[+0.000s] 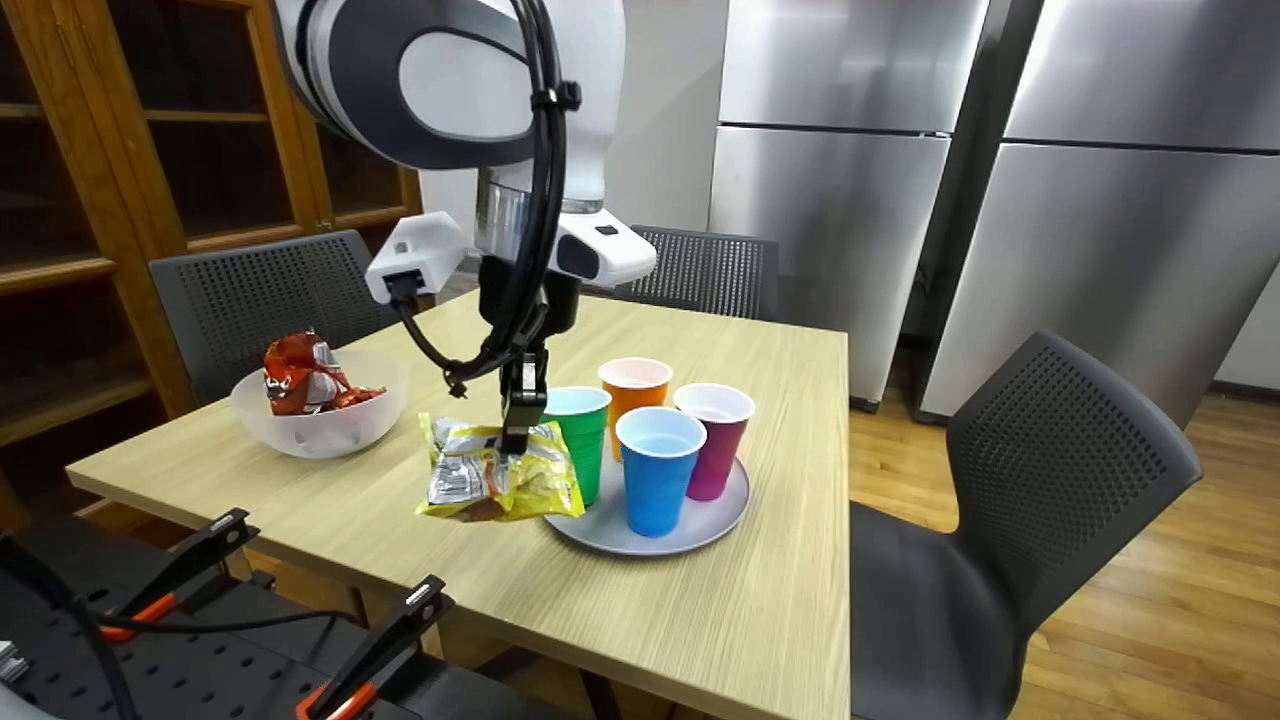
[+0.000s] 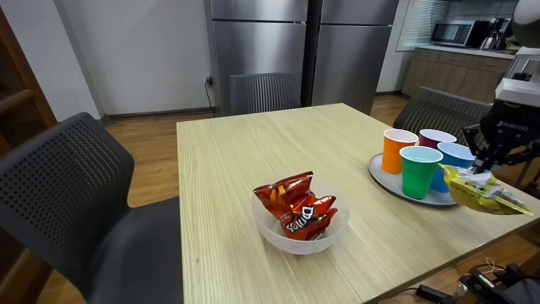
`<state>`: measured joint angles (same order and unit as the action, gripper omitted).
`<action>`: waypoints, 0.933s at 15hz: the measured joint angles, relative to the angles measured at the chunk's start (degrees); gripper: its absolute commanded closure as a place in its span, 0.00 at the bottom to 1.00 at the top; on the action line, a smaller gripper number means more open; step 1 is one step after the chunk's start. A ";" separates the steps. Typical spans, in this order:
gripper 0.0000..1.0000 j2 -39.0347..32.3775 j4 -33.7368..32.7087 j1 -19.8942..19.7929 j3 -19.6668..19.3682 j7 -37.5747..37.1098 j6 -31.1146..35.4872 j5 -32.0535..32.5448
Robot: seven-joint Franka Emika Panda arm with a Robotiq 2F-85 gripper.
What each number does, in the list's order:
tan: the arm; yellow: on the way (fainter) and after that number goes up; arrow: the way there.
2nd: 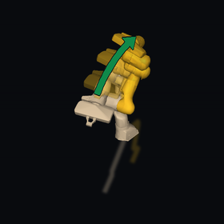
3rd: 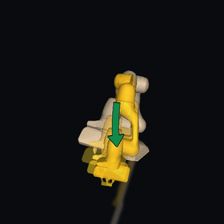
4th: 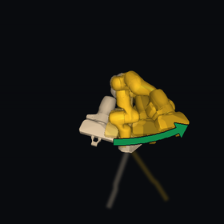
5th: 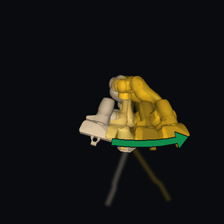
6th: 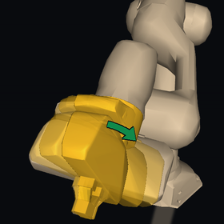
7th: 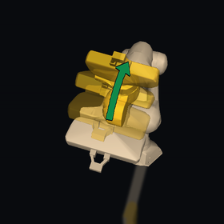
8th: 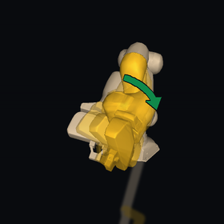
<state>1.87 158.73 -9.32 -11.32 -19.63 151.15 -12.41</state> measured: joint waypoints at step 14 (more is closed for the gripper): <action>1.00 0.02 0.06 3.73 3.94 0.00 -0.21 -0.21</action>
<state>1.90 158.79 -5.59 -7.38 -19.63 150.95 -12.62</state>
